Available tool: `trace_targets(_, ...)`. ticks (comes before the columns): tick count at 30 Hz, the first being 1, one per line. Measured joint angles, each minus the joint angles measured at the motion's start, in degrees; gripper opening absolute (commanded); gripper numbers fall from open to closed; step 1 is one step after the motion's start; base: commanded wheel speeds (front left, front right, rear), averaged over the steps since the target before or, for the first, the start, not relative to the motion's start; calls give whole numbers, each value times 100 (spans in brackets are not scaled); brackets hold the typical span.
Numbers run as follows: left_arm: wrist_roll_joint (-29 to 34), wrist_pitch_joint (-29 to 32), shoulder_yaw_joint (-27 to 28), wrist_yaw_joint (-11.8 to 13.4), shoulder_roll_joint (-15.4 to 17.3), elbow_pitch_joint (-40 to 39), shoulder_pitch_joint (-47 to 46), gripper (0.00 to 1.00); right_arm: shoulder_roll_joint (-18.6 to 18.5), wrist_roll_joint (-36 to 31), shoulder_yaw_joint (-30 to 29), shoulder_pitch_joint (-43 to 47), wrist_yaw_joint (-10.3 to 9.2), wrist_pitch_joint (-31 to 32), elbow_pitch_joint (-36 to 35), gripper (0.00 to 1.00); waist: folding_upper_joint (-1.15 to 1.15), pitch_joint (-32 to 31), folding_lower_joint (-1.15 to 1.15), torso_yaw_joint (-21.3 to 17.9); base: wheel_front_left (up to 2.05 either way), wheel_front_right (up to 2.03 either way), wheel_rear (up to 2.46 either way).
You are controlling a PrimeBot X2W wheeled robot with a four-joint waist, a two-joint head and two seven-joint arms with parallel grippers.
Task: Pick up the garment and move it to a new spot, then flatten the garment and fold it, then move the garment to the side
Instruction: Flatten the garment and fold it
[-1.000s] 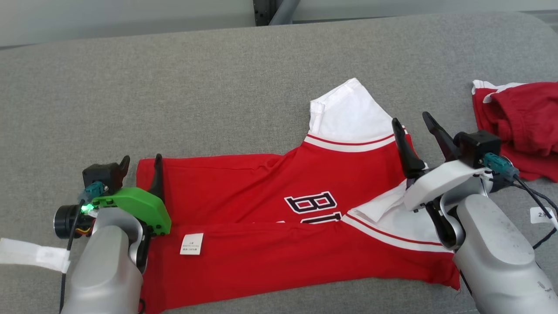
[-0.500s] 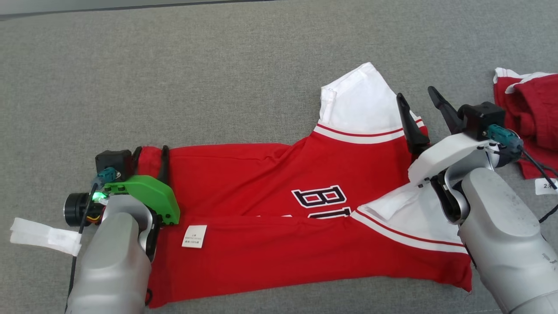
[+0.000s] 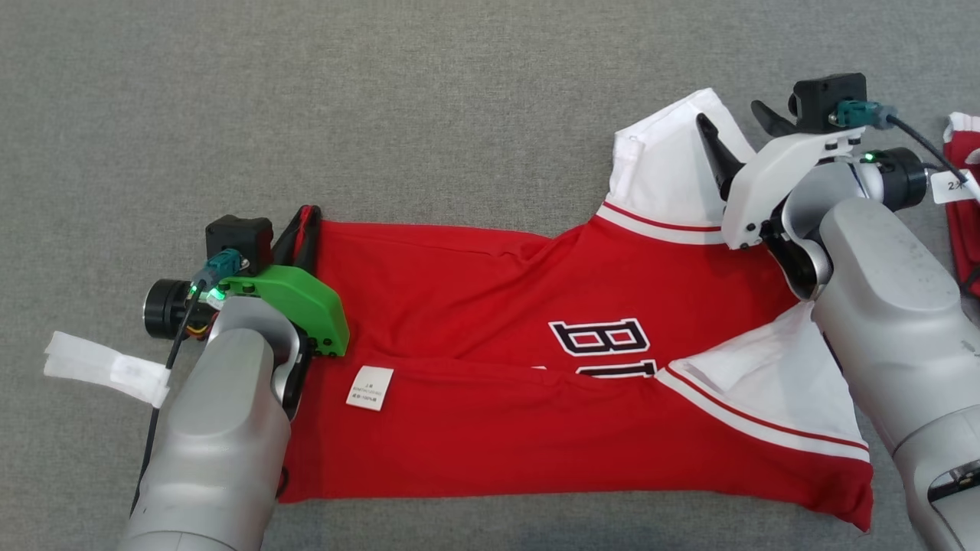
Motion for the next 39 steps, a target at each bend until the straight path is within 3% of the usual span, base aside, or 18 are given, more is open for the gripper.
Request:
trace_targets(6,-314,-8,-357,-15,-2,-257,-40,0,-68,-59,14,-443,0,319,532,100,0,194,0,193,0,0,0)
trace_targets(7,-360,-9,-404,-15,-1,-293,-41,0,-64,-78,41,-488,0,383,597,78,0,224,0,218,0,0,0)
trace_targets(8,-404,-20,-450,-15,-2,-319,-44,0,-51,-75,65,-519,0,433,651,35,0,250,0,243,0,0,0)
trace_targets(9,-447,-22,-497,-14,-1,-335,-48,0,-40,-73,91,-550,0,441,681,0,0,272,0,264,0,0,0)
trace_targets(17,-569,-19,-549,111,-1,-456,7,0,-96,-102,126,-670,1,-182,840,0,0,220,0,234,0,0,0)
trace_targets(26,-520,-16,-312,120,167,-839,572,0,-73,23,248,-304,0,-995,931,0,0,-297,0,49,0,0,0)
trace_targets(39,-423,-16,177,64,325,-1838,1870,0,-367,954,900,1011,0,-1293,-231,0,0,-1269,0,-289,0,0,0)
